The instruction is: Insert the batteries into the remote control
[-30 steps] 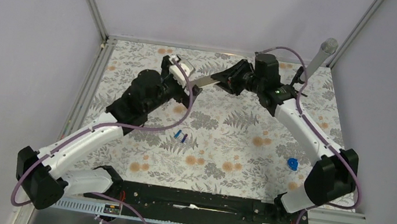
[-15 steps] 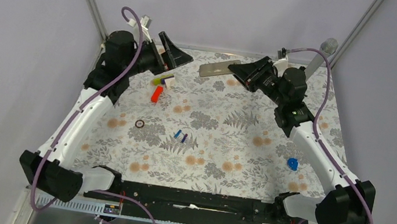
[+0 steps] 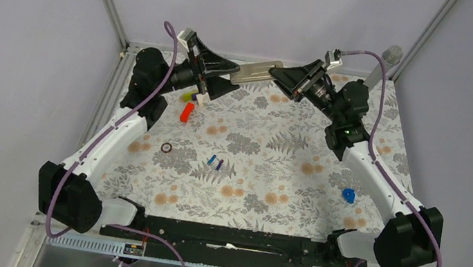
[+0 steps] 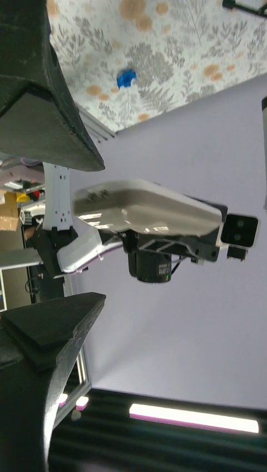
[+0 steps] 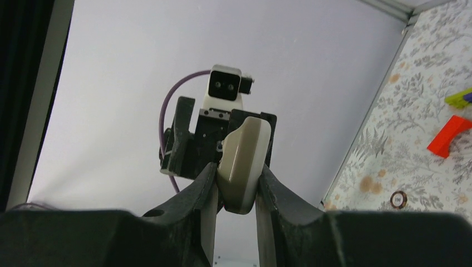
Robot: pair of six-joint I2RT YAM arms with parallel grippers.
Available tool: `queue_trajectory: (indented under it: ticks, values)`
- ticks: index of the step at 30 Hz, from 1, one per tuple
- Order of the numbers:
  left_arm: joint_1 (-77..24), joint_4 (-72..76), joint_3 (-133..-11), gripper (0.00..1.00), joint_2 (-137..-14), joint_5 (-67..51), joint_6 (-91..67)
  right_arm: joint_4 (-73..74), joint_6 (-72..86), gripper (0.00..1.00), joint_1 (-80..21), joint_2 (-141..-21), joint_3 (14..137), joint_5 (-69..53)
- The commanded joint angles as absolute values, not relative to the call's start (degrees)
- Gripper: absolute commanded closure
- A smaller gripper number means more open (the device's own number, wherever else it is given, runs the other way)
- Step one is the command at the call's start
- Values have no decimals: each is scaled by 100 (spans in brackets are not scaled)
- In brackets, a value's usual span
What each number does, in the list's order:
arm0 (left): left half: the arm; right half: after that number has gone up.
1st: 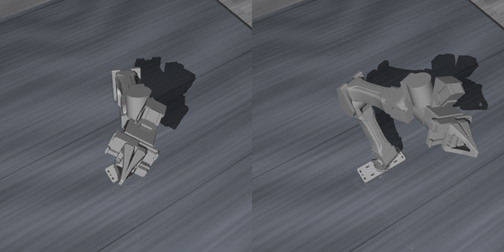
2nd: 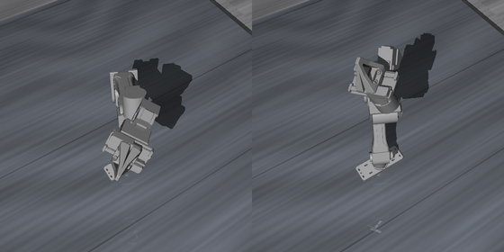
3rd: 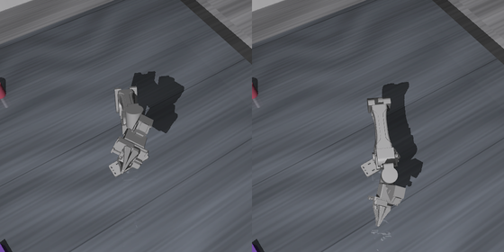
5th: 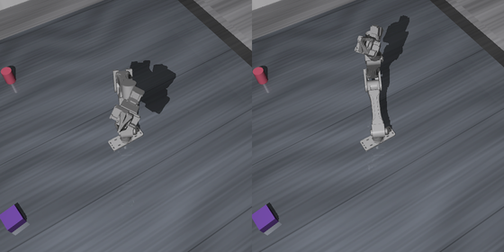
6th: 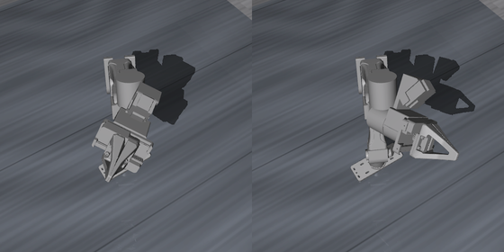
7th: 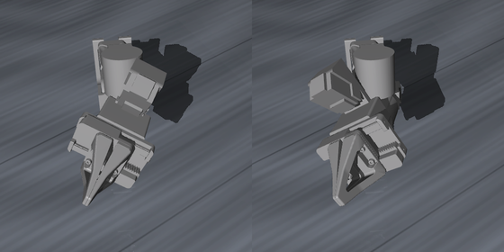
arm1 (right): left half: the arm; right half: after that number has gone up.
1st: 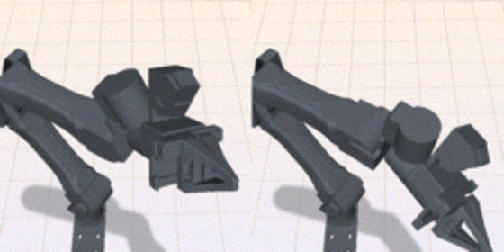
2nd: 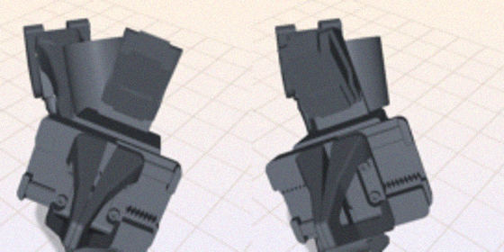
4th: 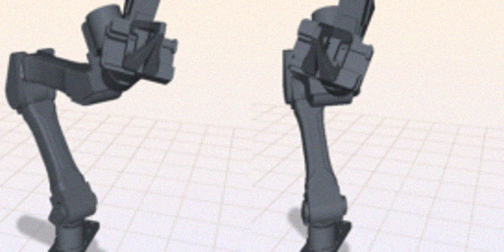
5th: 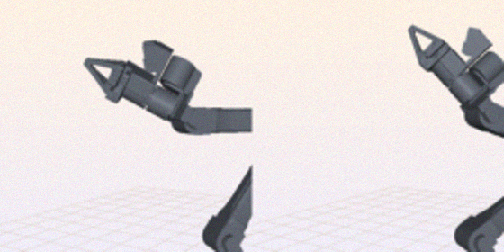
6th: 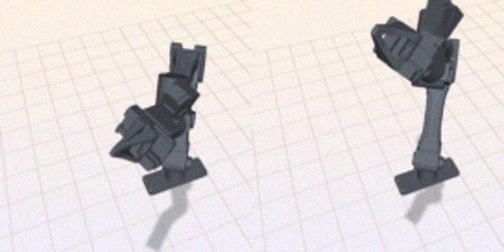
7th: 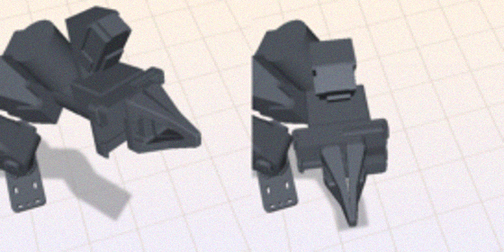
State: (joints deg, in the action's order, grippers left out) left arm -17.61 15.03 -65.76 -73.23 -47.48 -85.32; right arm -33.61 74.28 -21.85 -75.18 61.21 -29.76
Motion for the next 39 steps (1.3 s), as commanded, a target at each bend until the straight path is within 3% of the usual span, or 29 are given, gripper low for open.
queue_trajectory:
  ticks: [1,5,18,22,23,24,26,27,28,35,37,39]
  values:
    - [-1784,3336,-6371,21,-7471,-4842,-9986,-3925,7587,100,-2214,-7689,6426,-3665]
    - [-1846,3664,-6408,33,-7679,-4909,-10336,-3913,7476,100,-2215,-7670,6364,-3692]
    - [-1892,2758,-6555,63,-7631,-4749,-9465,-3932,7456,99,-2223,-7805,6447,-3895]
    - [-1891,2450,-6656,80,-7636,-4728,-9174,-3934,7427,96,-2232,-7828,6450,-3989]
    - [-1890,2406,-6688,91,-7650,-4743,-9082,-3898,7408,90,-2230,-7837,6458,-4017]
    - [-1883,2332,-6720,99,-7655,-4758,-8954,-3806,7335,76,-2232,-7836,6455,-4051]
    - [-1838,1960,-6820,100,-7650,-4764,-8394,-3265,6915,26,-2232,-7756,6450,-3973]
    - [-1799,1668,-6884,100,-7635,-4775,-7986,-2782,6573,8,-2226,-7674,6484,-3792]
    - [-1761,1311,-6968,100,-7625,-4802,-7485,-2300,6227,2,-2212,-7602,6527,-3600]
    - [-1617,-1315,-7562,100,-7545,-4591,-4150,-315,4838,4,-2153,-6946,6599,-2180]
    - [-1617,-1623,-7490,100,-7600,-4674,-3800,-146,4653,11,-2155,-6841,6574,-2048]
    - [-1628,-1709,-7284,100,-7675,-4772,-3740,-330,4502,26,-2160,-6878,6473,-2438]
